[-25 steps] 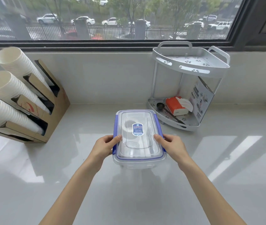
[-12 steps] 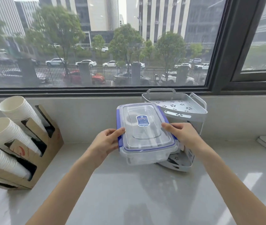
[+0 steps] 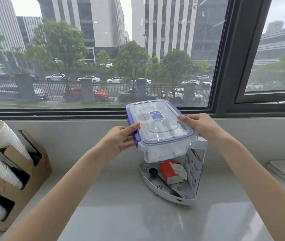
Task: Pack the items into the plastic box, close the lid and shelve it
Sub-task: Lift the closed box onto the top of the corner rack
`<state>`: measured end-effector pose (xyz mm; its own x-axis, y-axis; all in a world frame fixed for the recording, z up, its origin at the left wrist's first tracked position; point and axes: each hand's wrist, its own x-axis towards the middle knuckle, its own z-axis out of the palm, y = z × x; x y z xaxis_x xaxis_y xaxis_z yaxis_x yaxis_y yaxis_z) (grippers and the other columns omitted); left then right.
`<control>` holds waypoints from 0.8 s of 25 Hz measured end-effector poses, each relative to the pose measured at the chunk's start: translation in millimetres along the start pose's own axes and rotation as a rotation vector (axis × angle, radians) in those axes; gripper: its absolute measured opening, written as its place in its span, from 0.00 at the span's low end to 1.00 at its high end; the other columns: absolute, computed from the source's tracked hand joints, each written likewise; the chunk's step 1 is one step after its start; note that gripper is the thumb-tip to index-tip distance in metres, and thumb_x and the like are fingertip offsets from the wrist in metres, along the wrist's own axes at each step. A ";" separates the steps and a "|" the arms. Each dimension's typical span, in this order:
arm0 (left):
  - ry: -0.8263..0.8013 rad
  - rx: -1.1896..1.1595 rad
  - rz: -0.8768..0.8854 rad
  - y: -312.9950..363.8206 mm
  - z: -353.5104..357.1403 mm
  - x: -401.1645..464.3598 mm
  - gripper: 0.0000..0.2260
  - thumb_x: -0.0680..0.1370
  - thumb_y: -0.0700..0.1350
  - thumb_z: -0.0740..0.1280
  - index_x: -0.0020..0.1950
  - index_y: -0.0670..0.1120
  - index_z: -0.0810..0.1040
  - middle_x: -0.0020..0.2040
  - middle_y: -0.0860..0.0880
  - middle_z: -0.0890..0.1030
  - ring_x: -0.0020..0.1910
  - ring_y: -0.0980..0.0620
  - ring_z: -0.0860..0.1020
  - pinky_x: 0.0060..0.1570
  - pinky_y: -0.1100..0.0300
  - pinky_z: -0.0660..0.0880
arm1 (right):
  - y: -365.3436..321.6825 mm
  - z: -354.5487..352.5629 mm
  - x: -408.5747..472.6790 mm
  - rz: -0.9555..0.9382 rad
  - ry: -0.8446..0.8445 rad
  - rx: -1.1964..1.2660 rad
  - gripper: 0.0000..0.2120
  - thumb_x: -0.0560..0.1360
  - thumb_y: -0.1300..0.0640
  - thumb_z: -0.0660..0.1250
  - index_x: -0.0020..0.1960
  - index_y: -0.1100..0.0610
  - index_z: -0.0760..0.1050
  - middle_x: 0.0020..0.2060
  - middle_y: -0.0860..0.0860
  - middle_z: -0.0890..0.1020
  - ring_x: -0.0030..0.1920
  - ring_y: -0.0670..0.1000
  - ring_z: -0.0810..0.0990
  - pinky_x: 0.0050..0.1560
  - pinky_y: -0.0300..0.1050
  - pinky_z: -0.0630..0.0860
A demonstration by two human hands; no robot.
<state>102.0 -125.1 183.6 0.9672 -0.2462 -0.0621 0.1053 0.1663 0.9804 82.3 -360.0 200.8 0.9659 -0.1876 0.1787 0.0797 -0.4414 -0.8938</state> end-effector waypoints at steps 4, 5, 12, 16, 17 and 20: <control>-0.016 0.019 0.003 10.1 25.8 28.3 0.07 0.71 0.44 0.69 0.41 0.40 0.77 0.30 0.49 0.83 0.24 0.57 0.80 0.25 0.66 0.78 | 5.3 -20.4 29.4 0.004 0.037 0.069 0.18 0.70 0.47 0.68 0.54 0.57 0.79 0.47 0.52 0.81 0.45 0.49 0.77 0.47 0.44 0.73; -0.012 0.024 0.007 12.3 30.4 35.4 0.07 0.71 0.44 0.69 0.41 0.40 0.77 0.32 0.48 0.82 0.24 0.57 0.80 0.25 0.66 0.78 | 5.0 -23.7 36.2 -0.003 0.047 0.083 0.19 0.70 0.47 0.68 0.56 0.57 0.78 0.50 0.53 0.81 0.49 0.51 0.77 0.52 0.47 0.74; -0.020 -0.033 -0.031 10.9 58.7 84.1 0.06 0.71 0.42 0.70 0.42 0.40 0.76 0.27 0.49 0.81 0.24 0.55 0.80 0.23 0.64 0.78 | 7.8 -37.5 96.5 -0.055 0.131 0.046 0.17 0.74 0.55 0.65 0.61 0.61 0.74 0.58 0.56 0.79 0.58 0.50 0.76 0.57 0.39 0.69; -0.062 -0.107 -0.062 -1.2 65.5 105.2 0.06 0.73 0.40 0.67 0.48 0.40 0.74 0.25 0.48 0.83 0.27 0.53 0.82 0.25 0.63 0.79 | 21.6 -41.3 119.9 -0.065 0.171 0.018 0.16 0.74 0.56 0.65 0.59 0.61 0.75 0.59 0.57 0.78 0.56 0.50 0.76 0.55 0.37 0.68; -0.072 -0.112 -0.061 -4.6 66.6 110.3 0.06 0.74 0.40 0.66 0.48 0.40 0.74 0.25 0.48 0.83 0.27 0.53 0.82 0.26 0.63 0.79 | 27.8 -41.5 124.3 -0.069 0.172 0.007 0.15 0.74 0.56 0.66 0.59 0.61 0.76 0.59 0.56 0.78 0.54 0.48 0.75 0.54 0.36 0.67; -0.082 -0.119 -0.052 -9.9 68.4 121.0 0.04 0.74 0.41 0.65 0.47 0.40 0.74 0.26 0.49 0.83 0.28 0.53 0.82 0.26 0.64 0.79 | 43.3 -39.8 134.8 -0.055 0.183 -0.025 0.15 0.73 0.55 0.66 0.58 0.59 0.77 0.58 0.55 0.79 0.53 0.46 0.74 0.54 0.36 0.66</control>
<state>202.2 -221.8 179.1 0.9381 -0.3338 -0.0921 0.1862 0.2621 0.9469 206.2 -439.3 202.6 0.8991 -0.3175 0.3013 0.1231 -0.4770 -0.8702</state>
